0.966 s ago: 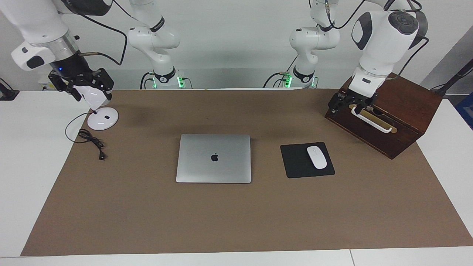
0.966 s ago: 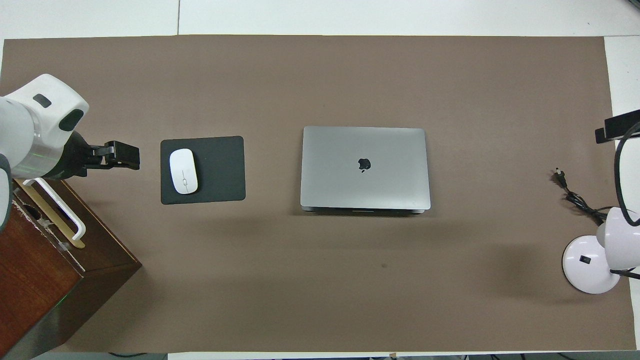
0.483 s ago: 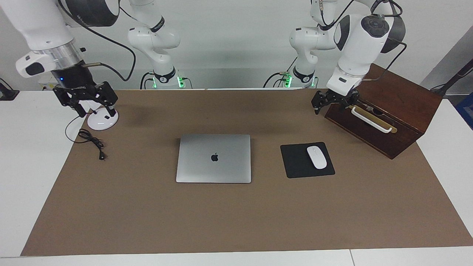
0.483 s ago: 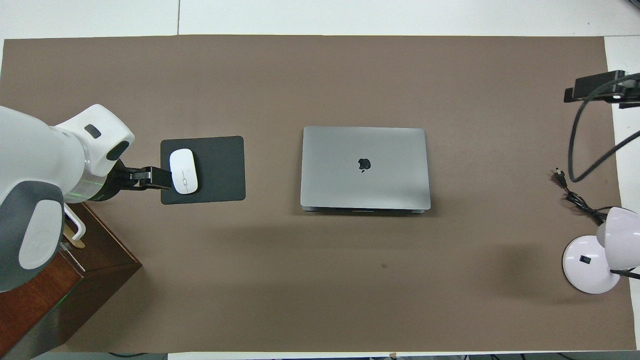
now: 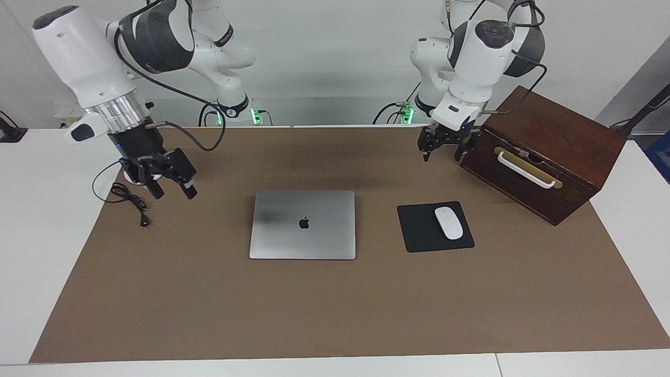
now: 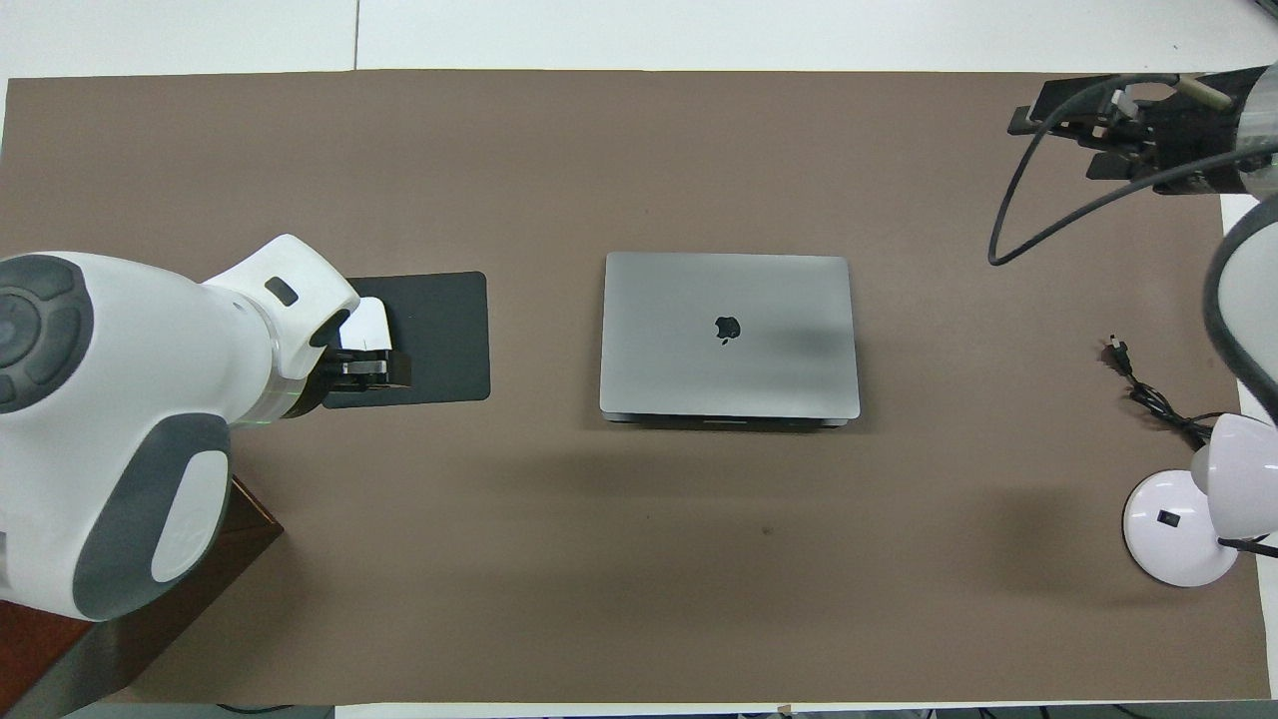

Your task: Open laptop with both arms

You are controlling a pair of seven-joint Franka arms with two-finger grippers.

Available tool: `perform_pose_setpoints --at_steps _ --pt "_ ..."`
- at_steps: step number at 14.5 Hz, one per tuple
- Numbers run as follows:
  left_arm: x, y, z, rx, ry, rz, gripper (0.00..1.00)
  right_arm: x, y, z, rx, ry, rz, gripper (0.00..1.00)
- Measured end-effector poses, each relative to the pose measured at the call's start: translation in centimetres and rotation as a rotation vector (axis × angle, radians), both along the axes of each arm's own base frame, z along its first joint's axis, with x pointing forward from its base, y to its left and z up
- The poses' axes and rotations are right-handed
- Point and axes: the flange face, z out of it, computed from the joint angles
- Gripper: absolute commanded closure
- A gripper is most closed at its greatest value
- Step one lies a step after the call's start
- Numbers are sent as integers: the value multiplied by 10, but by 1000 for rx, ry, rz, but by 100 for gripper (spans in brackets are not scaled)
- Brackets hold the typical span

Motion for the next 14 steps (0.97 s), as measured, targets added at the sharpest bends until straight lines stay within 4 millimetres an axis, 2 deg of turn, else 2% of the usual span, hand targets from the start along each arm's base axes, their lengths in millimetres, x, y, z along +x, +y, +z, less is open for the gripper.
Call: perform_pose_setpoints --at_steps 1,2,4,6,10,12,14 --pt "-2 -3 -5 -9 -10 16 89 2 10 -10 56 -21 -35 0" --pt "-3 -5 -8 -31 -7 57 100 3 19 -22 109 -43 -68 0" --pt "-5 -8 -8 -91 22 230 100 1 37 -47 200 -76 -129 0" --pt "-7 -12 -7 -117 40 403 100 -8 49 -61 289 -92 -191 0" --pt "-11 -23 -7 -236 127 601 100 -41 55 -81 378 -118 -274 0" --pt "-10 -24 -17 -374 190 717 100 -58 57 -87 415 -130 -275 0" --pt "-10 -21 -43 -468 238 876 100 -73 65 -90 451 -162 -306 0"
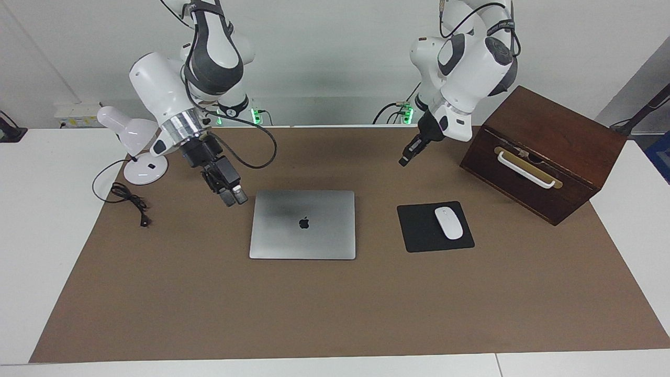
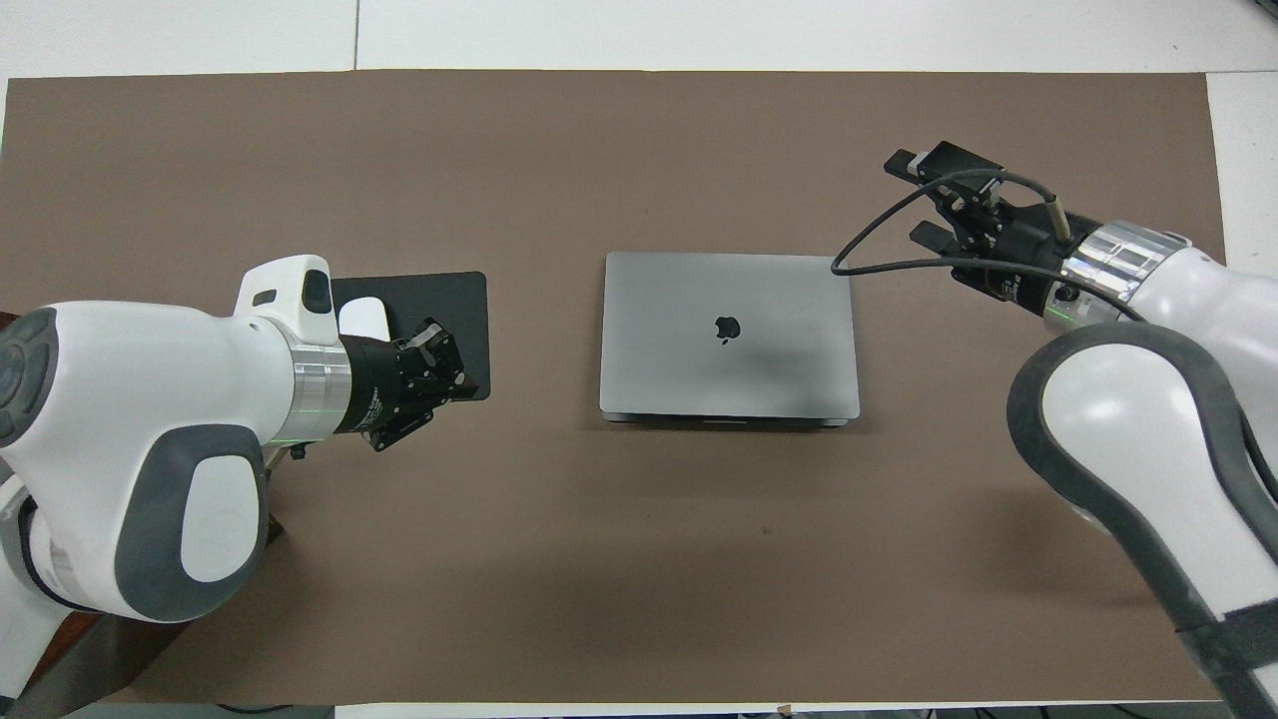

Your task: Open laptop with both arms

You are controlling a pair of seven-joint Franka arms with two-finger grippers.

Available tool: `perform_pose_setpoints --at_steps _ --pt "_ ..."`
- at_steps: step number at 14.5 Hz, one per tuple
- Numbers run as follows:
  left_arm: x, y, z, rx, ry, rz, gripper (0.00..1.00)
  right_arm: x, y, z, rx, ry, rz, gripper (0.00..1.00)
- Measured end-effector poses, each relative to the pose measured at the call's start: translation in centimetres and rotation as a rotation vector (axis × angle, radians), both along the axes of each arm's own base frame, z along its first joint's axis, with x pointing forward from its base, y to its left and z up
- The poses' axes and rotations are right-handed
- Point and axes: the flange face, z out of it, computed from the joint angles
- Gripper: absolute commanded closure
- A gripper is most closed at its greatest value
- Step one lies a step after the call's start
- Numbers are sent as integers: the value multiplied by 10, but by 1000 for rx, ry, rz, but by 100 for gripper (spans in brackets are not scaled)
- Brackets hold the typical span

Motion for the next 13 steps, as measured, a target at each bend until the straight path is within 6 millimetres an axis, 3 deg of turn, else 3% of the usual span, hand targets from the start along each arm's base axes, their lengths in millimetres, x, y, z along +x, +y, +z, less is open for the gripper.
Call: perform_pose_setpoints --at_steps 5,10,13 --pt "0 13 -56 -174 153 341 100 -28 40 -12 55 -33 -84 0" --pt "1 14 -93 -260 264 802 100 -35 44 -15 66 -39 -80 0" --pt "-16 1 -115 -331 300 988 100 -37 45 -16 104 -26 -102 0"
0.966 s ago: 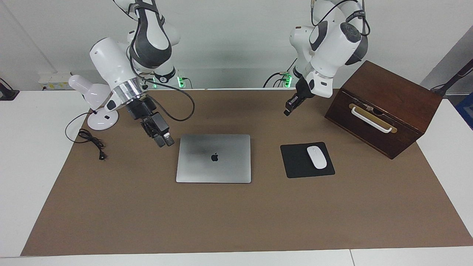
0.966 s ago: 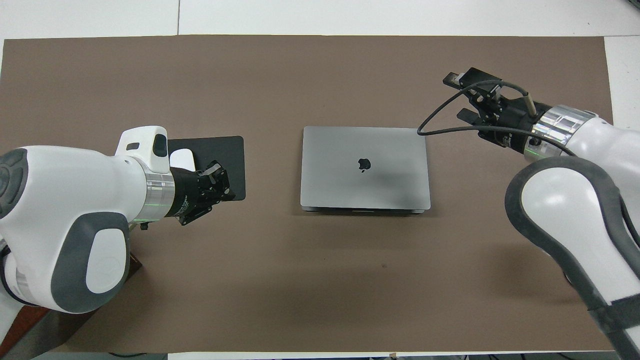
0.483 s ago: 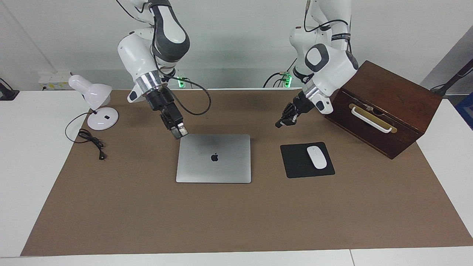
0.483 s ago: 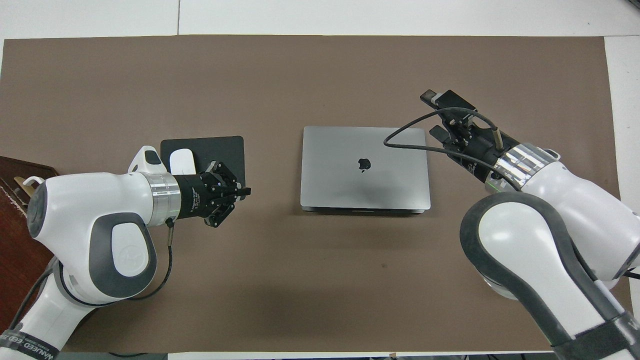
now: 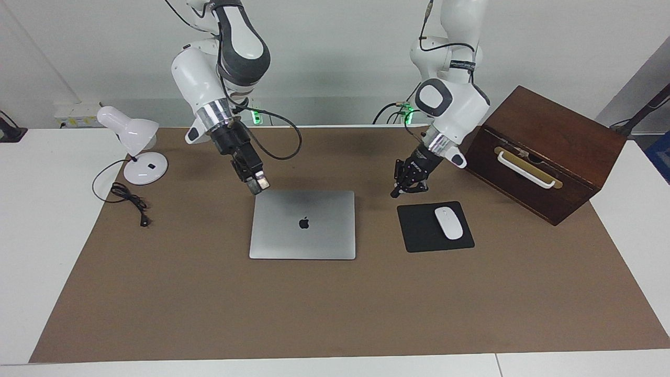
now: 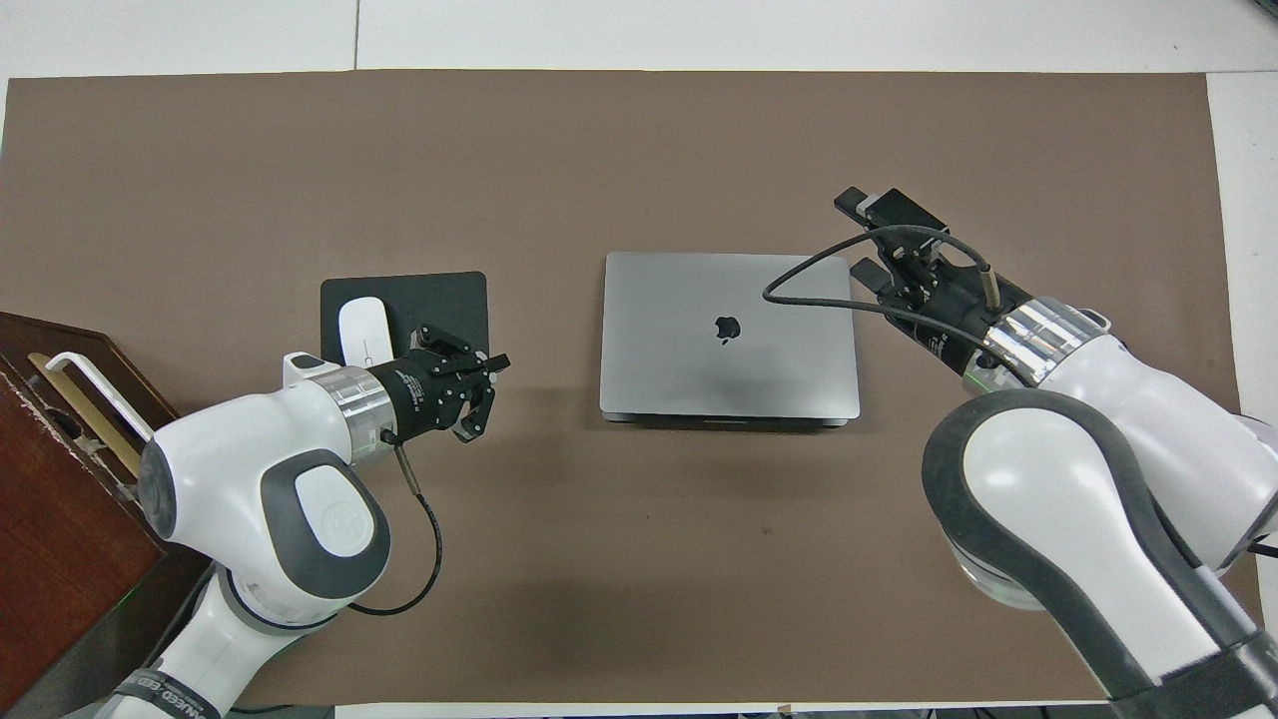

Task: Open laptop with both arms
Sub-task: 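Bring both grippers to the laptop's near edge below the lid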

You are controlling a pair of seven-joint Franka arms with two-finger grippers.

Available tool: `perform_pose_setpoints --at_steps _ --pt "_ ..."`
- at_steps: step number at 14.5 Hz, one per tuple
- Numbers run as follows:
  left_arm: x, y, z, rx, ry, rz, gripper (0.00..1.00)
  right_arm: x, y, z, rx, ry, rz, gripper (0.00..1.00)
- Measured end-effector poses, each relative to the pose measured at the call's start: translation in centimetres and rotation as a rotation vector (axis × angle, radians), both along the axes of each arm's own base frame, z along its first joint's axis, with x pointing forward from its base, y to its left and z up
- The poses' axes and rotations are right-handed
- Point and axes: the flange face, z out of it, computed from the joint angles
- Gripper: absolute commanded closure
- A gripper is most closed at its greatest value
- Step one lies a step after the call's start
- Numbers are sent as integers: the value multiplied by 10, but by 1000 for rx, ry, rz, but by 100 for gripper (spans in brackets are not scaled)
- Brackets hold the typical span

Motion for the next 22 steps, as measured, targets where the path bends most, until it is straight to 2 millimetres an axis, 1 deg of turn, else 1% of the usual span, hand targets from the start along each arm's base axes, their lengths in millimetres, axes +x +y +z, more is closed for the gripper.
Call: perform_pose_setpoints --at_steps 4,6,7,9,10,12,13,15,18,20,22 --pt "-29 -32 -29 -85 82 171 100 -7 1 -3 38 18 -18 0" --pt "-42 -46 -42 -85 104 223 100 -19 10 -9 66 40 -14 0" --pt "-45 -50 -46 -83 113 231 100 -28 16 -13 85 56 -12 0" --pt "-46 -51 -51 -89 129 250 100 -48 31 -26 91 85 -6 0" --pt "-48 -54 -54 -94 140 258 100 -59 38 -37 78 106 1 0" --pt "-55 -66 -59 -98 155 244 100 -80 50 -62 53 154 24 0" --pt "-60 -73 -61 -94 159 233 100 -86 53 -71 42 172 33 0" --pt "-67 -86 -66 -71 151 221 100 -93 53 -82 29 194 39 0" --pt "-71 -98 -73 -53 150 206 100 -100 51 -94 15 218 40 0" --pt "-69 -106 -73 -54 144 201 100 -103 50 -101 5 233 40 0" --pt "-62 -112 -73 -61 140 201 100 -106 52 -109 -4 249 47 0"
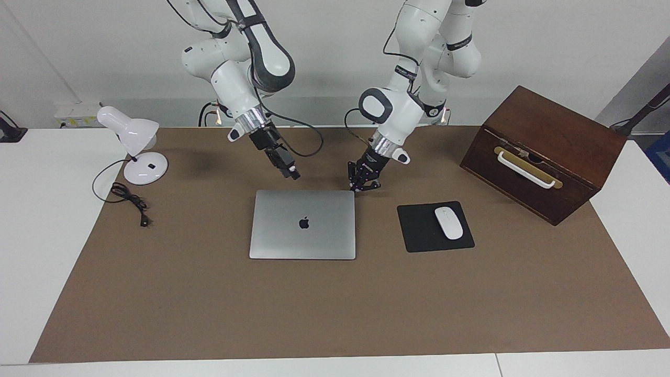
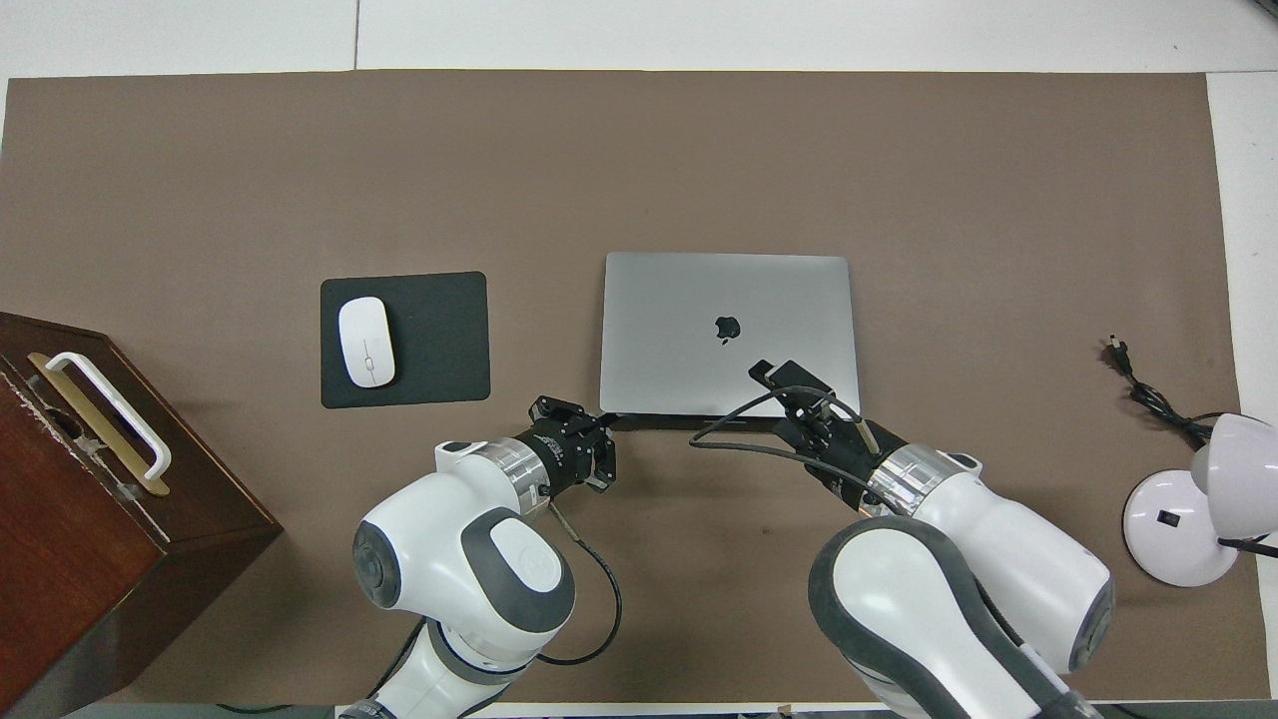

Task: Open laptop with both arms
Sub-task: 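Bring both grippers to the laptop's near edge below the lid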

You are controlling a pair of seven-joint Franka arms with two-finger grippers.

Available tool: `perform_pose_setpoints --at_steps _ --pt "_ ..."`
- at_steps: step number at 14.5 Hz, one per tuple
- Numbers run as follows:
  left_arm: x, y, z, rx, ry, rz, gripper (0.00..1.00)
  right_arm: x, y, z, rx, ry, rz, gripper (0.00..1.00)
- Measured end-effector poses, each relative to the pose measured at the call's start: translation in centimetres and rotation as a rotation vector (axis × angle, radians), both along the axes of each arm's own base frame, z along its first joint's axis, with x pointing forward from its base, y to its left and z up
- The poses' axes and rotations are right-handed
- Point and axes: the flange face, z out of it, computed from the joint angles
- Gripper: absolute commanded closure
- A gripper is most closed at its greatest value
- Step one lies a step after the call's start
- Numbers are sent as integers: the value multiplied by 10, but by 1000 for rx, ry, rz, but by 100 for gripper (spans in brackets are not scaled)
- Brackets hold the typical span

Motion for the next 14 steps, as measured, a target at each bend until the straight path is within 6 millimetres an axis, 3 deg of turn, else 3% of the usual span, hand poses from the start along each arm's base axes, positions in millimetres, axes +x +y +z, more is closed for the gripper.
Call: perform_pose_setpoints --at_steps 14 --pt "8 -6 -9 7 5 6 100 -10 16 -35 -22 88 10 0"
